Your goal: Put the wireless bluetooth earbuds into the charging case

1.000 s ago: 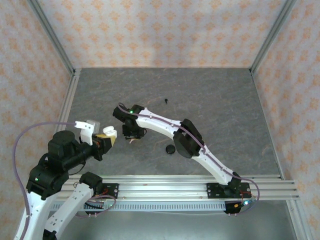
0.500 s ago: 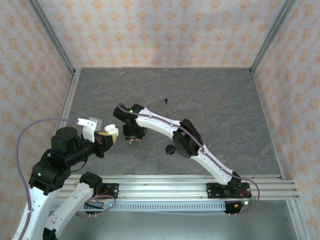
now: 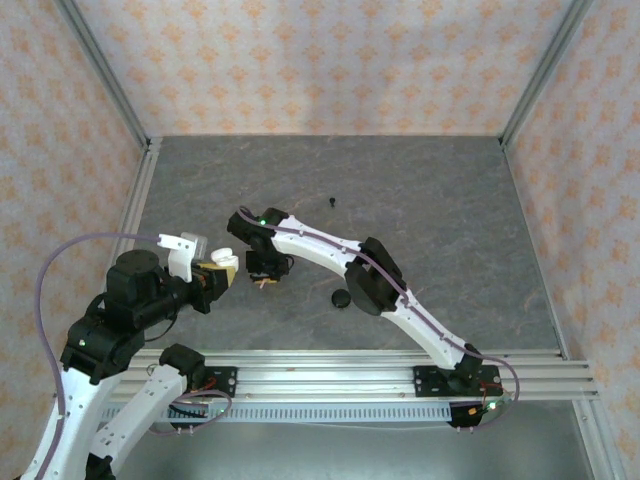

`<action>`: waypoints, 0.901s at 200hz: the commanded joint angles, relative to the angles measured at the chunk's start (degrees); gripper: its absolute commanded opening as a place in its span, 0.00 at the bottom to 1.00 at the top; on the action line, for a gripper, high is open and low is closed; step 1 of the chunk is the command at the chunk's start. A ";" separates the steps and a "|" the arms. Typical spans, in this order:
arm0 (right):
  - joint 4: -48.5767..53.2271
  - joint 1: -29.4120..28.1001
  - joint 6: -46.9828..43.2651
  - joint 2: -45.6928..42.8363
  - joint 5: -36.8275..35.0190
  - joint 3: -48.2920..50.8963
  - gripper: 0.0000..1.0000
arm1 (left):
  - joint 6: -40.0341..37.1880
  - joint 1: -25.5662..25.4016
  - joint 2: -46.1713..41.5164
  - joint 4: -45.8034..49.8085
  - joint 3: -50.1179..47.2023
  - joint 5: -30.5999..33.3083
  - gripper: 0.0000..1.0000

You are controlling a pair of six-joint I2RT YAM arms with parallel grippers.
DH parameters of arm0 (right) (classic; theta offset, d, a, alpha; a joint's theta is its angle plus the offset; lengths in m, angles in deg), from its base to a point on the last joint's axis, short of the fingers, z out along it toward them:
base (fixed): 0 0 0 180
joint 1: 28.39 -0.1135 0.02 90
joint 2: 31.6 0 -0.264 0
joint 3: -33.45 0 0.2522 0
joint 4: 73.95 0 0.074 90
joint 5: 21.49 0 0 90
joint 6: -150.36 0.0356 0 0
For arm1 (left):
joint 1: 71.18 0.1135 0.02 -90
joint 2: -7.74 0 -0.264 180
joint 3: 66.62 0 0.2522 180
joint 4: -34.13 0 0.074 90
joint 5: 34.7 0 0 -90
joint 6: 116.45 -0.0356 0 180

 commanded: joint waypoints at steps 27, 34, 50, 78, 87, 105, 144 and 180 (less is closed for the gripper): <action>0.95 1.35 -1.65 -1.01 0.37 0.67 0.13 | -0.89 0.43 -0.37 -3.36 -0.84 -2.14 0.00; 0.71 1.76 -2.22 -1.81 0.12 1.38 0.12 | -0.99 0.37 -0.64 -4.02 -1.24 -2.50 0.00; -0.54 2.55 -3.74 -4.15 -0.64 4.04 0.09 | -1.07 0.52 -1.35 -6.17 -2.00 -3.30 0.00; -3.70 3.91 -6.80 -9.46 -1.65 10.46 0.07 | -0.22 0.41 -2.76 -11.06 -4.32 -4.28 0.00; -4.44 4.33 -7.83 -11.15 -2.14 12.43 0.06 | 0.30 0.39 -2.80 -12.54 -5.13 -4.45 0.00; -5.90 5.36 -9.55 -14.64 -3.03 16.97 0.05 | 1.16 0.45 -2.61 -14.91 -6.51 -4.88 0.00; -10.65 7.73 -11.93 -23.03 -4.77 27.13 0.03 | 2.85 0.47 1.53 -16.85 -8.26 -5.24 0.00; -16.17 9.42 -14.57 -31.98 -5.50 34.58 0.02 | 2.59 0.38 4.73 -25.89 -9.80 -8.47 0.00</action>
